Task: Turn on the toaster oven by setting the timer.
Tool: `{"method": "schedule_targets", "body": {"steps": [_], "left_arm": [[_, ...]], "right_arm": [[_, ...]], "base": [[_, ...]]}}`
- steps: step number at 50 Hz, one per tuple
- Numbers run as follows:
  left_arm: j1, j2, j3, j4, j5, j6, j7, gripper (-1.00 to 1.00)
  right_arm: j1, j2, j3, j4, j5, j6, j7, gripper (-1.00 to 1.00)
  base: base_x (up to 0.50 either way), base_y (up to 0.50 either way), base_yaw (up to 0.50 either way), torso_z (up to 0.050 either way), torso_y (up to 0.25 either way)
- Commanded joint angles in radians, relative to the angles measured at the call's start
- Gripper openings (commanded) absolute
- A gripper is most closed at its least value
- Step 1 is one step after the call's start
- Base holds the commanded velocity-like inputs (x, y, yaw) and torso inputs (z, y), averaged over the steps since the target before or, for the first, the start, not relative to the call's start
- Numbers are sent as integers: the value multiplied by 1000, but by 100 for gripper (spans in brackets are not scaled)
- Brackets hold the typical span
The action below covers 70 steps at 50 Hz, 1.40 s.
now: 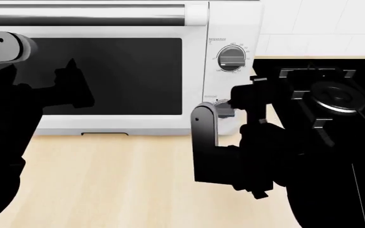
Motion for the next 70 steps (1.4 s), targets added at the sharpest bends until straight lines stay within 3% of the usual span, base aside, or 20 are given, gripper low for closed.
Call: {"method": "schedule_targets", "body": {"steps": [1,32,70], "left_arm": [[1,-3,4,-1,-2,7,-1,100],[10,-9,14,-1,-3,25,-1,100],[12,-20,23,-5,-8,46,-8,100]], "right_arm": [[28,-1,-39,41,10,-10,12,100],[79,-44,-85,29,66,-32,93,100],[105,-68,-199,81,-28,-80,50,100]], "base": [[0,0,0,0,0],[0,0,0,0,0],[0,0,0,0,0]]}}
